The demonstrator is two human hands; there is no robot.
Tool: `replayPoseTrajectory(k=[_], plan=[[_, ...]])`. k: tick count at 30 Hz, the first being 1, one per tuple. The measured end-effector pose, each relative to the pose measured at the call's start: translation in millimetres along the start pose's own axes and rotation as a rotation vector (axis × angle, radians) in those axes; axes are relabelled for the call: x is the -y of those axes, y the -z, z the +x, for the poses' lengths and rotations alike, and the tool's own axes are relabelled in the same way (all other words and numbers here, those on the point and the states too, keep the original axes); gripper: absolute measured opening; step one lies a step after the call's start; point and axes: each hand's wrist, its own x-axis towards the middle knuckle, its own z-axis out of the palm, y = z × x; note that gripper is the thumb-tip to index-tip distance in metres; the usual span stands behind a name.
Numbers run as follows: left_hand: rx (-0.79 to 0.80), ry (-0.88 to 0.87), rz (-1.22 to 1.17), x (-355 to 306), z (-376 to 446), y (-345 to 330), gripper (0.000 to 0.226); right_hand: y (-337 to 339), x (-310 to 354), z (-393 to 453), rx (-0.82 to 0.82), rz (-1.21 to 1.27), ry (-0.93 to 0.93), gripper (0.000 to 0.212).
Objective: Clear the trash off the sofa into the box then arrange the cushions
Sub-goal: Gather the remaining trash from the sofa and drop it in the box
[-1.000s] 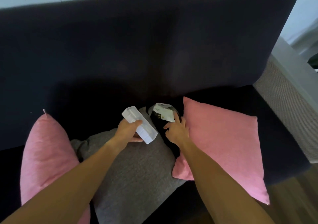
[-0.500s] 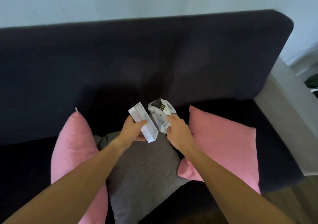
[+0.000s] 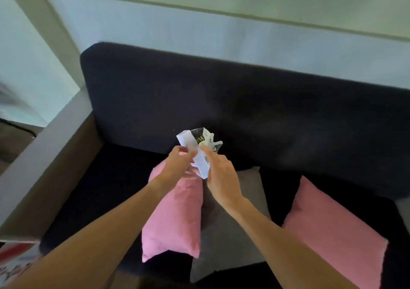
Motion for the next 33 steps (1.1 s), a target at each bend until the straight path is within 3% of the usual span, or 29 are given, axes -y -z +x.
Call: replayPoseTrajectory(k=[3, 9, 14, 19, 23, 27, 33], plan=[[-0.058, 0.005, -0.076, -6, -16, 45, 0.038, -19, 43, 13, 0.054, 0.044, 0.02, 0.072], [-0.174, -0.022, -0.177, -6, -49, 168, 0.039, -83, 145, 36, 0.222, 0.152, 0.154, 0.047], [-0.363, 0.033, -0.253, 17, -72, 285, 0.033, -143, 236, 34, 0.253, 0.158, 0.396, 0.032], [-0.527, 0.021, -0.351, 52, -88, 413, 0.023, -214, 338, 35, 0.282, 0.128, 0.495, 0.036], [-0.704, 0.057, -0.468, 84, -99, 509, 0.011, -278, 412, 31, 0.353, 0.139, 0.453, 0.045], [-0.873, 0.121, -0.549, 140, -112, 598, 0.023, -350, 487, 17, 0.554, 0.273, 0.348, 0.046], [-1.003, 0.266, -0.707, 234, -110, 693, 0.009, -466, 563, -1, 0.839, 0.378, 0.18, 0.049]])
